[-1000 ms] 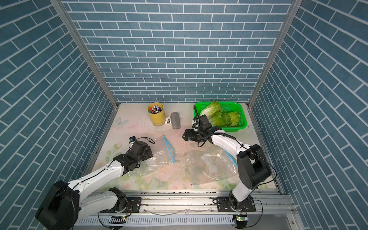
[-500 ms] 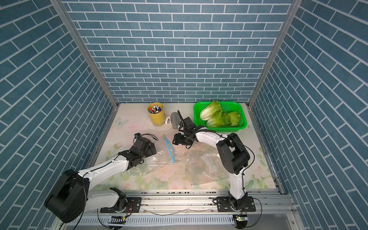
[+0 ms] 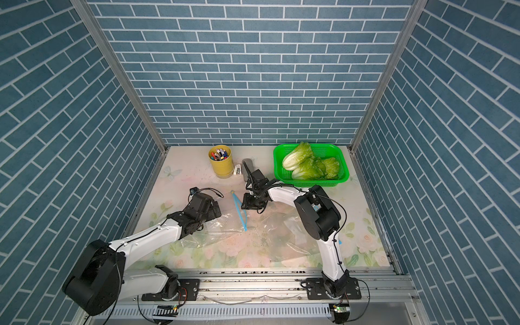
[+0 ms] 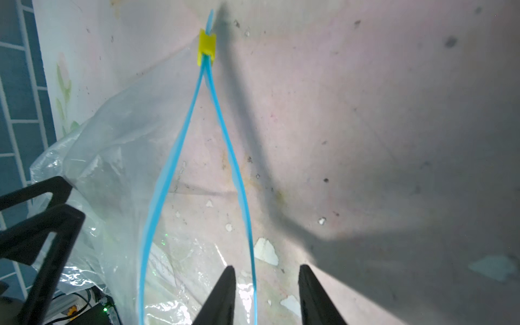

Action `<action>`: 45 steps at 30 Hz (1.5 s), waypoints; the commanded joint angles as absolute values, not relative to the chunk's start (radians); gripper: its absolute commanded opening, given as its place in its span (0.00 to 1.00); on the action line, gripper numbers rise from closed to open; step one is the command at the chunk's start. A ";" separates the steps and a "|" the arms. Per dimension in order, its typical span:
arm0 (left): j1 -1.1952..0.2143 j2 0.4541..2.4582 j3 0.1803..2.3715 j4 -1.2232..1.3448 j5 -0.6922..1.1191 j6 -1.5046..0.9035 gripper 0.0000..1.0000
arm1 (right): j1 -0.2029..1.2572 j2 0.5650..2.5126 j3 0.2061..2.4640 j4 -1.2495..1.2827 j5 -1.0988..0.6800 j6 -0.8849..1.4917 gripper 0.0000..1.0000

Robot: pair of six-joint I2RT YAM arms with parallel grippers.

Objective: Put the chinese cabbages into a zipper bag and zip it
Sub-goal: Pick up the zipper food storage bag at the center of the board.

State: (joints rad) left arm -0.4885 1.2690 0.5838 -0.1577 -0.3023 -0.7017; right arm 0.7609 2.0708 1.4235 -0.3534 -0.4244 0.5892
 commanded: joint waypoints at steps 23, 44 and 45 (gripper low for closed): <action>-0.487 1.115 0.684 -0.384 -0.318 -0.736 0.99 | 0.778 1.996 1.419 -0.306 -0.476 0.609 0.00; -0.651 1.077 1.147 -0.786 -0.283 -0.730 0.95 | 0.776 1.698 1.432 -0.341 -0.283 0.623 0.00; -0.667 1.095 1.164 -0.783 -0.275 -0.732 0.93 | 0.777 1.689 1.434 -0.342 -0.276 0.629 0.00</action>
State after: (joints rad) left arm -0.6304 1.0595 1.1225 -0.7174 -0.2852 -0.7418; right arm 0.7723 1.7443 1.4090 -0.3275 -0.3279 0.6060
